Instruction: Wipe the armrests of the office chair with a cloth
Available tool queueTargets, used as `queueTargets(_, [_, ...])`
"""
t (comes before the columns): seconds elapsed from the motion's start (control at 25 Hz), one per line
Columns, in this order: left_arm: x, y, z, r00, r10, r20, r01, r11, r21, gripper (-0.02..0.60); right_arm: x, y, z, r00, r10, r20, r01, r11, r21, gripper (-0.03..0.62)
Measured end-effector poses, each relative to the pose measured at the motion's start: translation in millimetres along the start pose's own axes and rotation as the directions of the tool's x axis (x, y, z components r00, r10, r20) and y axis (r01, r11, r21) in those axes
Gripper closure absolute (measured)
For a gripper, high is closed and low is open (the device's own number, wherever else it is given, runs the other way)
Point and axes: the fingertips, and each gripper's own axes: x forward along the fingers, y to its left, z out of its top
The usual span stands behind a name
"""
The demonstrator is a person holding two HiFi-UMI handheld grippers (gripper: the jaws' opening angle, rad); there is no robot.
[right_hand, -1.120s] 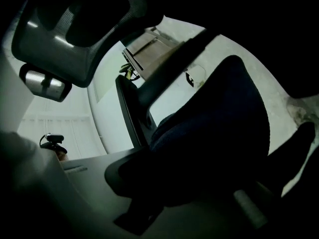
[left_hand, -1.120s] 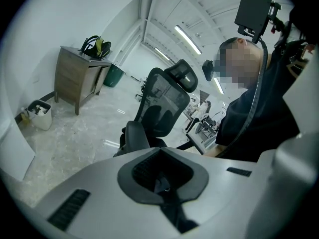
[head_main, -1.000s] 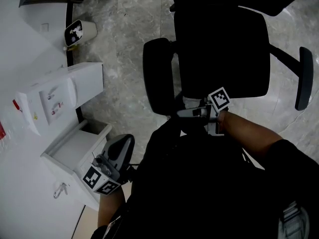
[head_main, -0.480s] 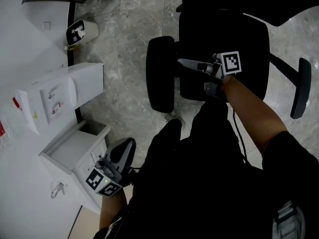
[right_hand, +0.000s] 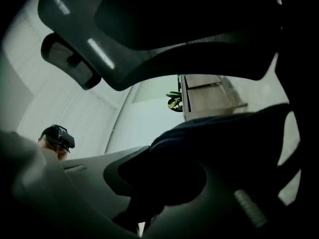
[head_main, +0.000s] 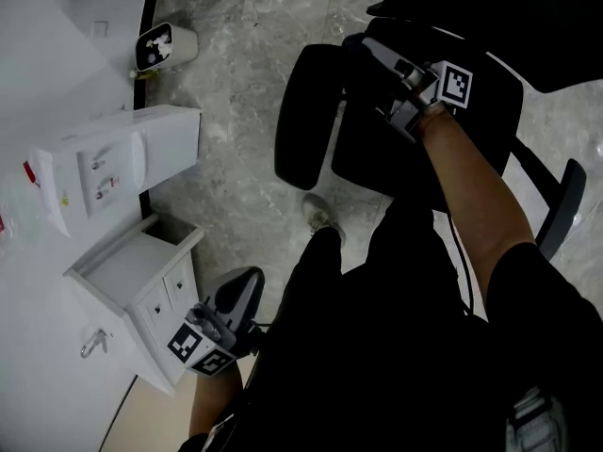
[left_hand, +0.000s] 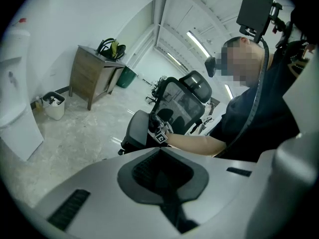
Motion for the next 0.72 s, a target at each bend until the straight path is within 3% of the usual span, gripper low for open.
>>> queueTargets(0.08, [-2, -1, -2, 1.000, 0.011, 0.017, -0.011, 1.000, -0.008, 0.586, 29, 15, 8, 0.993, -0.041, -0.113, 0.028, 0.993, -0.111, 0.517])
queueTargets(0.12, [-4, -1, -2, 1.000, 0.015, 0.028, -0.014, 1.000, -0.014, 0.586, 45, 20, 3, 0.972, -0.095, -0.213, 0.055, 0.981, -0.187, 0.517])
queueTargets(0.16, [-6, -2, -3, 0.999, 0.017, 0.041, -0.016, 1.000, -0.023, 0.586, 59, 23, -7, 0.932, -0.174, -0.319, 0.083, 0.957, -0.279, 0.519])
queueTargets(0.2, [-7, -3, -4, 0.998, 0.018, 0.056, -0.016, 0.999, -0.034, 0.586, 69, 23, -19, 0.865, -0.272, -0.421, 0.101, 0.918, -0.384, 0.519])
queueTargets(0.24, [-9, -4, -4, 0.997, 0.018, 0.075, -0.014, 0.999, -0.047, 0.586, 75, 21, -33, 0.771, -0.382, -0.509, 0.094, 0.859, -0.503, 0.519])
queueTargets(0.28, [-11, -5, -5, 0.996, 0.017, 0.093, -0.011, 0.998, -0.057, 0.586, 79, 17, -48, 0.649, -0.497, -0.576, 0.047, 0.781, -0.623, 0.519])
queueTargets(0.32, [-13, -4, -7, 0.994, 0.016, 0.104, -0.010, 0.998, -0.063, 0.586, 81, 11, -65, 0.510, -0.606, -0.610, -0.041, 0.691, -0.721, 0.519])
queueTargets(0.36, [-16, -2, -10, 0.994, 0.017, 0.110, -0.010, 0.998, -0.066, 0.586, 83, 5, -82, 0.370, -0.696, -0.615, -0.151, 0.608, -0.779, 0.519])
queueTargets(0.4, [-20, 0, -15, 0.993, 0.019, 0.112, -0.011, 0.998, -0.068, 0.586, 86, -2, -100, 0.242, -0.761, -0.602, -0.255, 0.549, -0.796, 0.519])
queueTargets(0.44, [-25, 3, -20, 0.993, 0.022, 0.118, -0.014, 0.998, -0.069, 0.586, 89, -9, -118, 0.125, -0.802, -0.584, -0.340, 0.518, -0.784, 0.519])
queueTargets(0.48, [-31, 4, -21, 0.991, 0.027, 0.133, -0.018, 0.997, -0.072, 0.586, 92, -18, -135, 0.012, -0.825, -0.566, -0.403, 0.514, -0.758, 0.520])
queueTargets(0.56, [-43, 7, -20, 0.984, 0.040, 0.176, -0.025, 0.996, -0.085, 0.586, 92, -37, -165, -0.230, -0.831, -0.507, -0.482, 0.550, -0.682, 0.520])
queueTargets(0.64, [-57, 9, -29, 0.977, 0.055, 0.206, -0.035, 0.995, -0.098, 0.586, 80, -54, -186, -0.480, -0.780, -0.402, -0.517, 0.621, -0.589, 0.522])
queueTargets(0.68, [-65, 9, -35, 0.973, 0.061, 0.224, -0.037, 0.993, -0.110, 0.586, 71, -60, -195, -0.587, -0.734, -0.343, -0.511, 0.664, -0.546, 0.523])
queueTargets(0.72, [-73, 9, -40, 0.967, 0.070, 0.246, -0.040, 0.992, -0.123, 0.586, 62, -63, -203, -0.672, -0.682, -0.288, -0.494, 0.703, -0.512, 0.525])
